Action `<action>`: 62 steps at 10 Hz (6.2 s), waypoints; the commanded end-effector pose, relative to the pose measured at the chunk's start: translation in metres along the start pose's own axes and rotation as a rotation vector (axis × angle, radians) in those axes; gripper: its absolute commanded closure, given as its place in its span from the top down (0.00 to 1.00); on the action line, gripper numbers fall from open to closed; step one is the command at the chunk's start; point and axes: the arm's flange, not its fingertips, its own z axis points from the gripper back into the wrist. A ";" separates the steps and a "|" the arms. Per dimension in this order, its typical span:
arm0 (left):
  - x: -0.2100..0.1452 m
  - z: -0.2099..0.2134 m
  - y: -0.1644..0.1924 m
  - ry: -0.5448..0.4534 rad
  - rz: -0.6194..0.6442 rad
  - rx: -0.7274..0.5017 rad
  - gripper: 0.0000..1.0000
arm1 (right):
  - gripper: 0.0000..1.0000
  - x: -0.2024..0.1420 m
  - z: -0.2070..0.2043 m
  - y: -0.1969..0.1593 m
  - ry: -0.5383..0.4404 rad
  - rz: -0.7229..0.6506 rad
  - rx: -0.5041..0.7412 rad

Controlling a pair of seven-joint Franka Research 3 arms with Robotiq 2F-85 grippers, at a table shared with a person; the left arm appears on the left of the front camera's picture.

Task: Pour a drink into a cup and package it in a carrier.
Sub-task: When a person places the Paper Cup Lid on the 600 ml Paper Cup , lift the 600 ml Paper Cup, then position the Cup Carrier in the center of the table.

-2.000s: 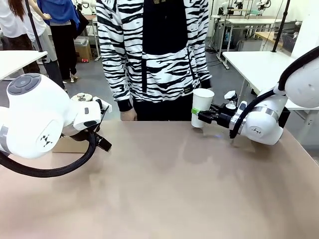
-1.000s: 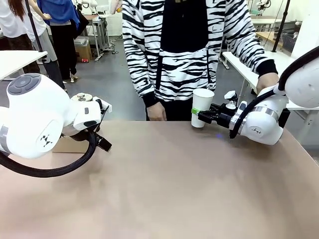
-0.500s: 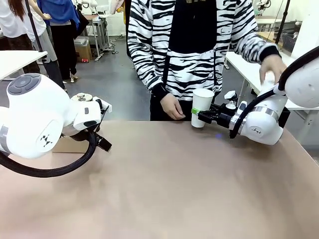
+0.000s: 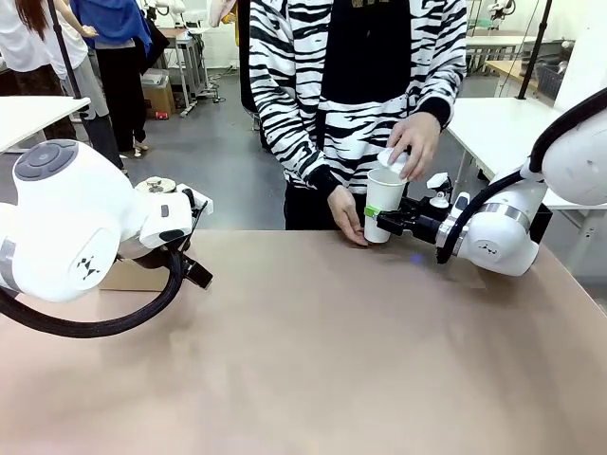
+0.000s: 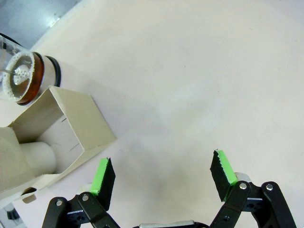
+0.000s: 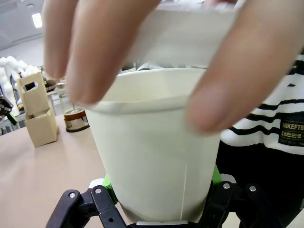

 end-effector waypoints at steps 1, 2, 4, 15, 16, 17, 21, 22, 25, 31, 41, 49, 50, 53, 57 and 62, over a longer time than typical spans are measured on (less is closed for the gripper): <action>0.000 0.001 0.000 -0.001 0.000 -0.002 1.00 | 0.80 0.003 -0.001 0.000 -0.007 0.000 -0.005; 0.000 0.001 0.000 -0.001 0.000 -0.002 1.00 | 0.80 0.003 -0.001 0.000 -0.007 0.000 -0.005; 0.000 0.001 0.000 -0.001 0.000 -0.002 1.00 | 0.80 0.003 -0.001 0.000 -0.007 0.000 -0.005; 0.000 0.001 0.000 -0.001 0.000 -0.002 1.00 | 0.80 0.003 -0.001 0.000 -0.007 0.000 -0.005; 0.000 0.001 0.000 -0.001 0.000 -0.002 1.00 | 0.80 0.003 -0.001 0.000 -0.007 0.000 -0.005; 0.000 0.001 0.000 -0.001 0.000 -0.002 1.00 | 0.80 0.003 -0.001 0.000 -0.007 0.000 -0.005; 0.000 0.001 0.000 -0.001 0.000 -0.002 1.00 | 0.80 0.003 -0.001 0.000 -0.007 0.000 -0.005; 0.000 0.001 0.000 -0.001 0.000 -0.002 1.00 | 0.80 0.003 -0.001 0.000 -0.007 0.000 -0.005; 0.000 0.001 0.000 -0.001 0.000 -0.002 1.00 | 0.80 0.003 -0.001 0.000 -0.007 0.000 -0.005; 0.000 0.001 0.000 -0.001 0.000 -0.002 1.00 | 0.80 0.003 -0.001 0.000 -0.007 0.000 -0.005; 0.000 0.001 0.000 -0.001 0.000 -0.002 1.00 | 0.80 0.222 0.002 0.073 0.020 -0.035 0.068; 0.000 0.001 0.000 -0.001 0.000 -0.002 1.00 | 0.80 0.332 0.041 0.198 0.024 -0.017 0.175; 0.000 0.001 0.000 -0.001 0.000 -0.002 1.00 | 0.80 0.332 0.041 0.198 0.024 -0.017 0.175; 0.000 0.001 0.000 -0.001 0.000 -0.002 1.00 | 0.80 0.332 0.041 0.198 0.024 -0.017 0.175; 0.000 0.001 0.000 -0.001 0.000 -0.002 1.00 | 0.80 0.332 0.041 0.198 0.024 -0.017 0.175; 0.025 0.051 0.003 -0.012 0.024 0.014 1.00 | 0.80 0.332 0.041 0.198 0.024 -0.017 0.175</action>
